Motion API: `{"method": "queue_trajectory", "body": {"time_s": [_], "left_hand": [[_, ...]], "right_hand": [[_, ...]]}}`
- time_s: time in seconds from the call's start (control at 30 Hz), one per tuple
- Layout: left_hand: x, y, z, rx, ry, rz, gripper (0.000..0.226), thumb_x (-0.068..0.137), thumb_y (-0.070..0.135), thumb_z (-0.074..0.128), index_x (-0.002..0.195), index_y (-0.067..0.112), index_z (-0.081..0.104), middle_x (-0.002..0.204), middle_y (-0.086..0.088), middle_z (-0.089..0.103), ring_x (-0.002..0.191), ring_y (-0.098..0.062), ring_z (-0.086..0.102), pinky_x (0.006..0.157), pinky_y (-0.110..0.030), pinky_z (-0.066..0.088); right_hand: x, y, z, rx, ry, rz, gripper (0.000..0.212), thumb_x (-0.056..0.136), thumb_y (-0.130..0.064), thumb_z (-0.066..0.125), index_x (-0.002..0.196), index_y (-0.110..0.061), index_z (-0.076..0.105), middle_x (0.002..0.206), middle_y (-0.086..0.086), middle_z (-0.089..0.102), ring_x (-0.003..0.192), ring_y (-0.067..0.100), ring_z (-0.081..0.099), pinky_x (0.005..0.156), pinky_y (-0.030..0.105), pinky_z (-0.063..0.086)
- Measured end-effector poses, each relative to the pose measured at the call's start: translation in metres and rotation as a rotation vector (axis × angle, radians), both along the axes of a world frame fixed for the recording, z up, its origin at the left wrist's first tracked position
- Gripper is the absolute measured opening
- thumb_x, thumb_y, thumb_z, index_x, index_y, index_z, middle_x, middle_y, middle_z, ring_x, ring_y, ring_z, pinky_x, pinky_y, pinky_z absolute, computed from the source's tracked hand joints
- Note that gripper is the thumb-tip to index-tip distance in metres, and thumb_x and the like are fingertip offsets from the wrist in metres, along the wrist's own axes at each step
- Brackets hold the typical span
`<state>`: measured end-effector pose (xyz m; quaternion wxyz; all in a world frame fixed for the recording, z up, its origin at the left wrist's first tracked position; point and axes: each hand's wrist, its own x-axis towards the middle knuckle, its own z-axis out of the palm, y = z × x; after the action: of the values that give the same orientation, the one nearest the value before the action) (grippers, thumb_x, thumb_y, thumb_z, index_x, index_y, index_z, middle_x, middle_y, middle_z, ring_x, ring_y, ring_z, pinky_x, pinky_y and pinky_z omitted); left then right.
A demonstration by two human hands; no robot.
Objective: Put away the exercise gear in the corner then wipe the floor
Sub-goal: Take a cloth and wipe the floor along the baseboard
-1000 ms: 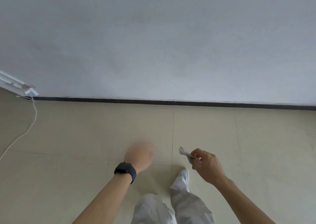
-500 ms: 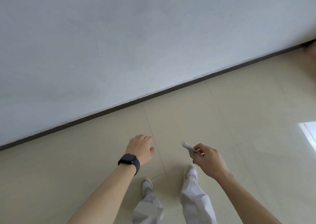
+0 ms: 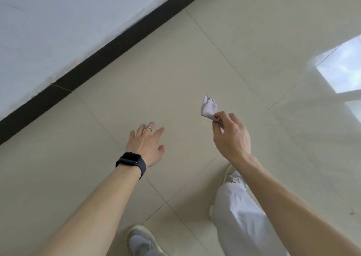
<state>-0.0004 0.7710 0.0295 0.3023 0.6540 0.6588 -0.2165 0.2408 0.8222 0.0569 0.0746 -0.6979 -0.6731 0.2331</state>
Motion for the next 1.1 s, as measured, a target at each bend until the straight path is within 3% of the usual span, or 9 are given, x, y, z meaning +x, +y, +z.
{"method": "queue_trajectory", "body": {"time_s": [0.1, 0.23, 0.33, 0.43, 0.53, 0.6, 0.77, 0.97, 1.1], "left_hand": [[0.023, 0.024, -0.061, 0.065, -0.01, -0.043, 0.064, 0.096, 0.044, 0.044, 0.154, 0.034, 0.019, 0.164, -0.006, 0.009, 0.149, -0.031, 0.01, 0.115, -0.048, 0.021], [0.047, 0.056, -0.124, 0.134, -0.002, -0.128, 0.067, 0.099, 0.047, 0.04, 0.156, 0.039, 0.005, 0.166, -0.002, -0.004, 0.151, -0.031, -0.001, 0.118, -0.053, 0.013], [0.054, 0.075, -0.163, 0.205, -0.019, -0.133, 0.065, 0.1, 0.05, 0.033, 0.155, 0.044, -0.002, 0.165, 0.002, -0.013, 0.152, -0.029, -0.009, 0.119, -0.057, 0.007], [0.06, 0.096, -0.19, 0.263, -0.026, -0.131, 0.064, 0.097, 0.062, 0.022, 0.15, 0.052, -0.013, 0.163, 0.007, -0.023, 0.151, -0.027, -0.017, 0.116, -0.063, 0.001], [0.077, 0.123, -0.202, 0.209, -0.007, -0.147, 0.064, 0.089, 0.073, 0.005, 0.143, 0.058, -0.024, 0.156, 0.015, -0.035, 0.147, -0.032, -0.027, 0.111, -0.071, -0.003], [0.097, 0.145, -0.205, 0.183, -0.025, -0.121, 0.061, 0.091, 0.074, 0.005, 0.143, 0.059, -0.022, 0.156, 0.015, -0.035, 0.146, -0.033, -0.03, 0.11, -0.073, -0.004], [0.165, 0.2, -0.195, 0.098, -0.068, -0.124, 0.066, 0.092, 0.073, 0.018, 0.145, 0.058, -0.019, 0.157, 0.016, -0.035, 0.145, -0.03, -0.033, 0.109, -0.076, 0.003], [0.206, 0.237, -0.185, -0.039, -0.01, -0.078, 0.071, 0.092, 0.073, 0.027, 0.144, 0.06, -0.019, 0.155, 0.016, -0.038, 0.144, -0.044, -0.028, 0.11, -0.072, 0.016], [0.214, 0.27, -0.182, 0.034, 0.003, -0.086, 0.065, 0.094, 0.07, 0.024, 0.146, 0.06, -0.013, 0.159, 0.014, -0.031, 0.149, -0.027, -0.022, 0.111, -0.069, 0.015]], "right_hand": [[0.012, -0.031, -0.08, 0.0, -0.124, 0.156, 0.022, 0.086, -0.015, 0.064, 0.108, -0.021, 0.065, 0.108, -0.001, 0.064, 0.096, 0.029, 0.058, 0.076, 0.037, 0.047], [0.018, -0.05, -0.158, -0.029, -0.148, 0.164, 0.038, 0.09, -0.023, 0.061, 0.128, -0.019, 0.059, 0.139, 0.006, 0.054, 0.128, 0.031, 0.049, 0.098, 0.043, 0.048], [0.009, -0.043, -0.199, -0.037, -0.108, 0.211, 0.057, 0.1, -0.031, 0.043, 0.154, -0.017, 0.031, 0.164, 0.009, 0.02, 0.153, 0.028, 0.013, 0.122, 0.044, 0.018], [0.015, -0.028, -0.237, 0.014, -0.122, 0.446, 0.062, 0.103, -0.037, 0.038, 0.158, -0.016, 0.021, 0.166, 0.01, 0.011, 0.154, 0.028, 0.005, 0.12, 0.049, 0.016], [0.061, 0.004, -0.254, 0.039, -0.173, 0.725, 0.06, 0.106, -0.045, 0.032, 0.159, -0.021, 0.019, 0.166, 0.005, 0.012, 0.154, 0.025, 0.007, 0.124, 0.045, 0.012], [0.106, 0.029, -0.253, 0.014, -0.255, 0.781, 0.061, 0.106, -0.048, 0.028, 0.159, -0.023, 0.015, 0.167, 0.004, 0.009, 0.154, 0.023, 0.005, 0.124, 0.043, 0.008], [0.196, 0.087, -0.236, -0.158, -0.325, 0.437, 0.064, 0.105, -0.047, 0.019, 0.159, -0.016, 0.009, 0.166, 0.008, 0.0, 0.153, 0.025, -0.004, 0.123, 0.046, 0.016], [0.256, 0.189, -0.229, -0.335, -0.219, -0.095, 0.067, 0.105, -0.046, 0.015, 0.157, -0.017, -0.014, 0.161, 0.009, -0.029, 0.147, 0.023, -0.03, 0.122, 0.04, -0.014], [0.252, 0.25, -0.233, -0.344, -0.148, -0.307, 0.07, 0.103, -0.048, 0.015, 0.156, -0.017, -0.016, 0.16, 0.012, -0.032, 0.145, 0.027, -0.034, 0.12, 0.045, -0.018]]}}
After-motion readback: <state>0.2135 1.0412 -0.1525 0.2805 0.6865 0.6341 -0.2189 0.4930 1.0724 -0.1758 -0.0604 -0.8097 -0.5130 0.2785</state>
